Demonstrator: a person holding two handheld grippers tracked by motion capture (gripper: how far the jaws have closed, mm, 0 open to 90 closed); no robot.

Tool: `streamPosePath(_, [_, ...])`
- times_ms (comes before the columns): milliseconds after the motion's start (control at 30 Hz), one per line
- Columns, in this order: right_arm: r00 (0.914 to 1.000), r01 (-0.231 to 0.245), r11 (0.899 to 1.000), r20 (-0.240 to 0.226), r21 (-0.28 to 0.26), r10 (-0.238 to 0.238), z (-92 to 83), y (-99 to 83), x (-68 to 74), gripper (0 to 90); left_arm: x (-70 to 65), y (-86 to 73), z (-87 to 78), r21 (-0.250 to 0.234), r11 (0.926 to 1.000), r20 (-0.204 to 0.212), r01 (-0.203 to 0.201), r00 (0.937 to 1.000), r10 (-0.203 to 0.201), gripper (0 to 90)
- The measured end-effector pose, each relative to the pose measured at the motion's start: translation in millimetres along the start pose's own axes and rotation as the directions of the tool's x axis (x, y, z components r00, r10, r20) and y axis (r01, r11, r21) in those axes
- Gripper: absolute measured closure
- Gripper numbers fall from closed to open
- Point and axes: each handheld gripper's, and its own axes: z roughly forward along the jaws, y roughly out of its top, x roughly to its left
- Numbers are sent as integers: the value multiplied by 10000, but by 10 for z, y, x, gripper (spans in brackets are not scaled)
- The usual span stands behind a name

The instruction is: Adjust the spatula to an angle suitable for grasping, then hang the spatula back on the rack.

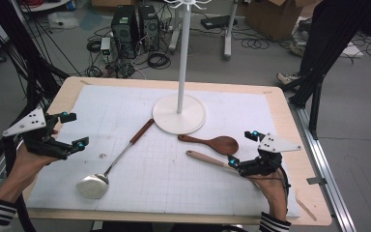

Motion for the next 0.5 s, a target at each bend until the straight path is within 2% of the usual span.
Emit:
streamPosePath(333, [10000, 32, 10000, 9, -41, -32, -11, 9, 6, 7, -1, 25, -13, 125, 9999, -207, 23, 9998, -20, 17])
streamPosePath(500, [10000, 26, 10000, -6, 22, -26, -5, 13, 13, 7, -16, 46, 18, 687, 9974, -409, 200, 9990, -172, 17])
